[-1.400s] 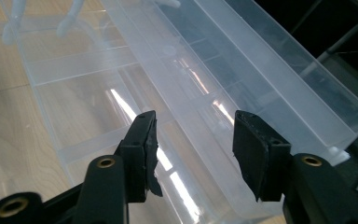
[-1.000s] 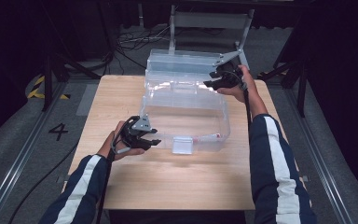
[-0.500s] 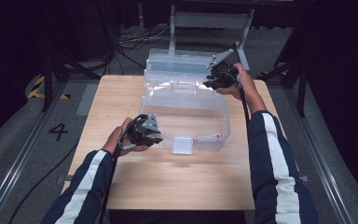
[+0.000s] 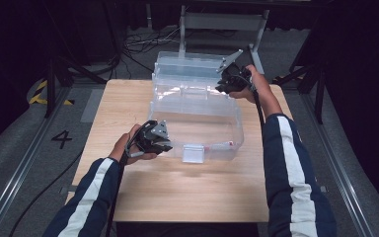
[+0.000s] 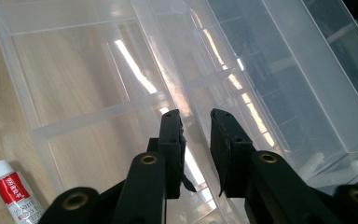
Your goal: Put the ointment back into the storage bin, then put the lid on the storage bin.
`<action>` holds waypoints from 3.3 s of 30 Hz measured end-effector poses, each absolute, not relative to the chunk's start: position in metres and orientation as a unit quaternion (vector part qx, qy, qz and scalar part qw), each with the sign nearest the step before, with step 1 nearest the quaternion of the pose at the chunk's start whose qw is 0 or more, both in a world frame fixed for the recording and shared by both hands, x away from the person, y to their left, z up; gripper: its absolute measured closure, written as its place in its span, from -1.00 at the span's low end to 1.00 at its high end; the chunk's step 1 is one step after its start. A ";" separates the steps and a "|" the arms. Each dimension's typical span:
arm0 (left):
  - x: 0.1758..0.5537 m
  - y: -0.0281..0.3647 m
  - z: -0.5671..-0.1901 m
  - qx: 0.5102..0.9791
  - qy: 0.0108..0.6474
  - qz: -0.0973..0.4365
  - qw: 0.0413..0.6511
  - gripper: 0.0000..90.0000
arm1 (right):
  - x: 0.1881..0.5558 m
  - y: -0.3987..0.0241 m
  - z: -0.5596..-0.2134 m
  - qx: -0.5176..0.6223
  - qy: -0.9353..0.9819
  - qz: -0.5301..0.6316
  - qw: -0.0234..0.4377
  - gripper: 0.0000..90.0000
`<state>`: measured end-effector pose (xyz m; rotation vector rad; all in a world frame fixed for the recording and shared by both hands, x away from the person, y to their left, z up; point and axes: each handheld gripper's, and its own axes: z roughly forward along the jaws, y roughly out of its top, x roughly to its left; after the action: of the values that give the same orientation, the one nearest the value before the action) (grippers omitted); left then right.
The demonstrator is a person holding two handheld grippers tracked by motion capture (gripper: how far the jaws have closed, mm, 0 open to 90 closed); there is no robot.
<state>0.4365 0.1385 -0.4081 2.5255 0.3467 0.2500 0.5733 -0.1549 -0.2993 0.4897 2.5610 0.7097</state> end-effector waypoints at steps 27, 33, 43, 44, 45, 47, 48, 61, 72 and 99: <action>0.436 0.138 -0.408 0.944 0.137 0.093 0.285 0.62 | 0.569 -0.148 -0.296 0.161 0.933 0.234 0.222 0.76; 0.436 0.139 -0.409 0.943 0.141 0.090 0.289 0.60 | 0.566 -0.149 -0.294 0.155 0.936 0.231 0.218 0.80; 0.435 0.138 -0.409 0.940 0.146 0.093 0.293 0.56 | 0.558 -0.145 -0.293 0.147 0.936 0.224 0.228 0.82; 0.435 0.138 -0.409 0.940 0.150 0.092 0.293 0.55 | 0.556 -0.144 -0.293 0.144 0.936 0.227 0.229 0.84; 0.435 0.138 -0.409 0.940 0.151 0.092 0.293 0.54 | 0.555 -0.143 -0.293 0.142 0.936 0.229 0.228 0.84; 0.435 0.138 -0.409 0.940 0.151 0.093 0.293 0.54 | 0.553 -0.142 -0.292 0.138 0.935 0.232 0.229 0.87; 0.435 0.138 -0.409 0.940 0.152 0.092 0.293 0.53 | 0.552 -0.141 -0.292 0.134 0.936 0.237 0.224 0.88; 0.433 0.136 -0.410 0.938 0.159 0.097 0.291 0.50 | 0.536 -0.136 -0.290 0.114 0.936 0.225 0.247 0.89; 0.432 0.136 -0.410 0.937 0.164 0.102 0.292 0.47 | 0.521 -0.138 -0.290 0.101 0.933 0.236 0.253 0.89; 0.430 0.135 -0.412 0.934 0.165 0.117 0.293 0.41 | 0.478 -0.144 -0.299 0.088 0.922 0.271 0.263 0.85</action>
<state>0.4297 0.1349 -0.4116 2.4897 0.4404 0.3130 0.4777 -0.1435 -0.2988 0.2393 2.4921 0.7326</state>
